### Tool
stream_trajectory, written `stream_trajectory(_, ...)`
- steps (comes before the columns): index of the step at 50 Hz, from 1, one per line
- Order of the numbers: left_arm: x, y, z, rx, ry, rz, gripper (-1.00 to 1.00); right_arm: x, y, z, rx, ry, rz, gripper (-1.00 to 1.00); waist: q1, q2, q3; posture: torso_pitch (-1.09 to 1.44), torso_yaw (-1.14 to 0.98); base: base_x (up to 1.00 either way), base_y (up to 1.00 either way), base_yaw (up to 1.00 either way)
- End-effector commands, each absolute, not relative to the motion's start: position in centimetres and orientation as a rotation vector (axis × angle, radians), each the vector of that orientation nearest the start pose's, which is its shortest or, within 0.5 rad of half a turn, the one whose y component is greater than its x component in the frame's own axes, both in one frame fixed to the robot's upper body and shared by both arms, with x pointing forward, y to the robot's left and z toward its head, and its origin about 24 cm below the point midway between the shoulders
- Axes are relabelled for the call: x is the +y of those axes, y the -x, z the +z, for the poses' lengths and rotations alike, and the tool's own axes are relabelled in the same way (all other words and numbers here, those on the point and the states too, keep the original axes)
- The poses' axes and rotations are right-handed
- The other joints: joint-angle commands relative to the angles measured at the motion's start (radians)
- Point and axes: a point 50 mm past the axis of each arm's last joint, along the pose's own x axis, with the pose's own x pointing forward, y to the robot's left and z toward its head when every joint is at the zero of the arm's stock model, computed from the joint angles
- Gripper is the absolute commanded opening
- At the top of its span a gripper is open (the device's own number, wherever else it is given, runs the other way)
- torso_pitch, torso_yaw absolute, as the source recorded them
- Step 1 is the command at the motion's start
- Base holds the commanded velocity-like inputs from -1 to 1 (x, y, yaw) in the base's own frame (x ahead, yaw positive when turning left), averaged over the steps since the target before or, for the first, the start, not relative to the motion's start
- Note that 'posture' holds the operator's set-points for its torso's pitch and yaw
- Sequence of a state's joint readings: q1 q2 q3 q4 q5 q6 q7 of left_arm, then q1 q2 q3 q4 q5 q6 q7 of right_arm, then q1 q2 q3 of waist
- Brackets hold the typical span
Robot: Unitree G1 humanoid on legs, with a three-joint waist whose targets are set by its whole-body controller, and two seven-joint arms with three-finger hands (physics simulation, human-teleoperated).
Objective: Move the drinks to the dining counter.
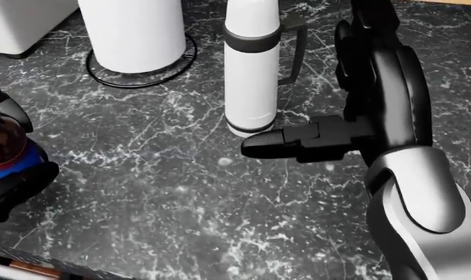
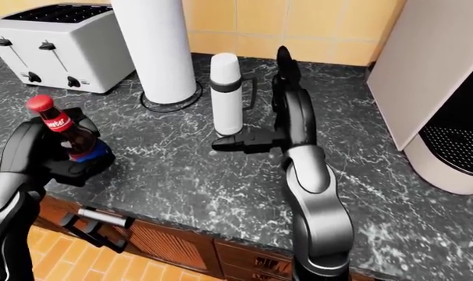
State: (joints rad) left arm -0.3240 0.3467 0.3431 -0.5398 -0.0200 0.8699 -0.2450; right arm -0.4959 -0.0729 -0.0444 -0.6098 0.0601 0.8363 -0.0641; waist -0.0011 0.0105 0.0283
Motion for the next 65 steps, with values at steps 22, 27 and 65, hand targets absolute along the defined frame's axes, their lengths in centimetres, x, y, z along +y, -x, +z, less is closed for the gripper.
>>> stream_trajectory(22, 22.8, -25.2, 21.3, -0.132, -0.245, 0.057, -1.0, -9.9, -30.4, 24.8, -0.315, 0.032, -0.148, 1.0, -0.002, 0.012, -0.019, 0.0, 0.0, 0.0, 0.0, 0.0)
stream_trajectory(27, 23.1, -25.0, 21.0, -0.133, -0.241, 0.06, -1.0, -9.6, -31.7, 24.3, -0.28, 0.056, -0.229, 1.0, -0.003, 0.013, -0.018, 0.0, 0.0, 0.0, 0.0, 0.0)
stream_trajectory(65, 23.5, -24.0, 21.3, -0.143, -0.225, 0.063, -1.0, -7.8, -37.9, 20.8, -0.164, 0.081, -0.272, 0.58, 0.002, 0.015, -0.025, 0.0, 0.0, 0.0, 0.0, 0.0)
